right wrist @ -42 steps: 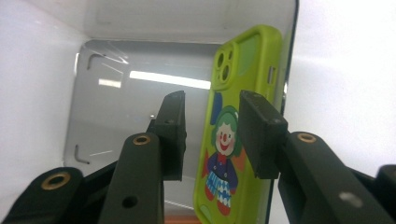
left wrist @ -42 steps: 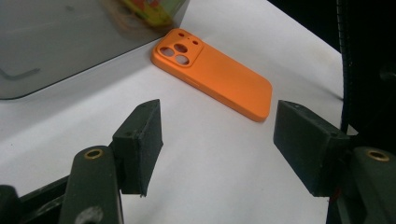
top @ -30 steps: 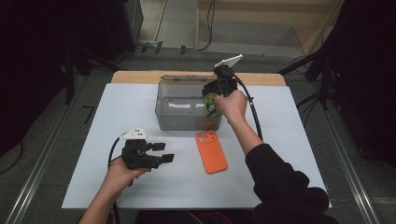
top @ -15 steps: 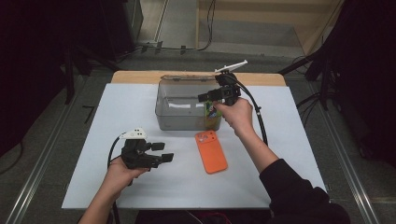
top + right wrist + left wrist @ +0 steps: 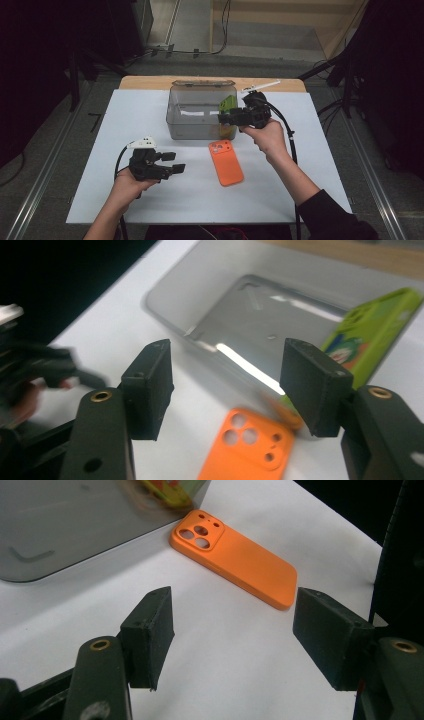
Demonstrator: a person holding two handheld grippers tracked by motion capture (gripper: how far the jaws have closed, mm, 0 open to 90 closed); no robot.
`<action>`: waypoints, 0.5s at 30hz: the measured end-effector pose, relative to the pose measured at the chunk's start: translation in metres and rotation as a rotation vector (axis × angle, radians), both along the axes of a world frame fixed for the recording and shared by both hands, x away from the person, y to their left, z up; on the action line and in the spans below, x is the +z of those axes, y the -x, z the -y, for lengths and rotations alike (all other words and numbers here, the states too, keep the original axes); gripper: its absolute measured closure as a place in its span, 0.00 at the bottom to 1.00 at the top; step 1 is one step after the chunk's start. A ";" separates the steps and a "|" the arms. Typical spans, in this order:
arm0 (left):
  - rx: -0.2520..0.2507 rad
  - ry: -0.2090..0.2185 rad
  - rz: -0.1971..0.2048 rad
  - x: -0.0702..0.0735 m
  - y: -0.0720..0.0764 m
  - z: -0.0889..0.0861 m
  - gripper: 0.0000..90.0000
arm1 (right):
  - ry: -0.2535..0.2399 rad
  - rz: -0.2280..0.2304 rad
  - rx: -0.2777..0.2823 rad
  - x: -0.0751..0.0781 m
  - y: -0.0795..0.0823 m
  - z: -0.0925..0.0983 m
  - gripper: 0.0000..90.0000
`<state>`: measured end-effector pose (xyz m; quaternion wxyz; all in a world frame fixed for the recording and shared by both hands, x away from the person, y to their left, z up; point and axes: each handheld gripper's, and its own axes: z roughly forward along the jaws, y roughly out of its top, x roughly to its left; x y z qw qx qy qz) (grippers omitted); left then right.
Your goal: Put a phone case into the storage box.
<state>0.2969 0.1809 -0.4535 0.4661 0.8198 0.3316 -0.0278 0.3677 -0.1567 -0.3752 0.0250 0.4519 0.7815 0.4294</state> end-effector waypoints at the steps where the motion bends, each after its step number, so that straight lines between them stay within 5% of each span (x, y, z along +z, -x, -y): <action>1: 0.001 0.002 0.001 0.000 0.000 0.000 0.37 | -0.016 -0.007 0.012 -0.001 0.003 0.003 0.40; 5: 0.002 0.000 0.001 0.000 0.000 -0.001 0.37 | 0.006 0.043 0.034 -0.003 0.017 0.011 0.39; 15: -0.002 -0.008 -0.001 -0.001 -0.001 0.000 0.37 | 0.033 0.052 0.078 -0.016 0.044 0.027 0.36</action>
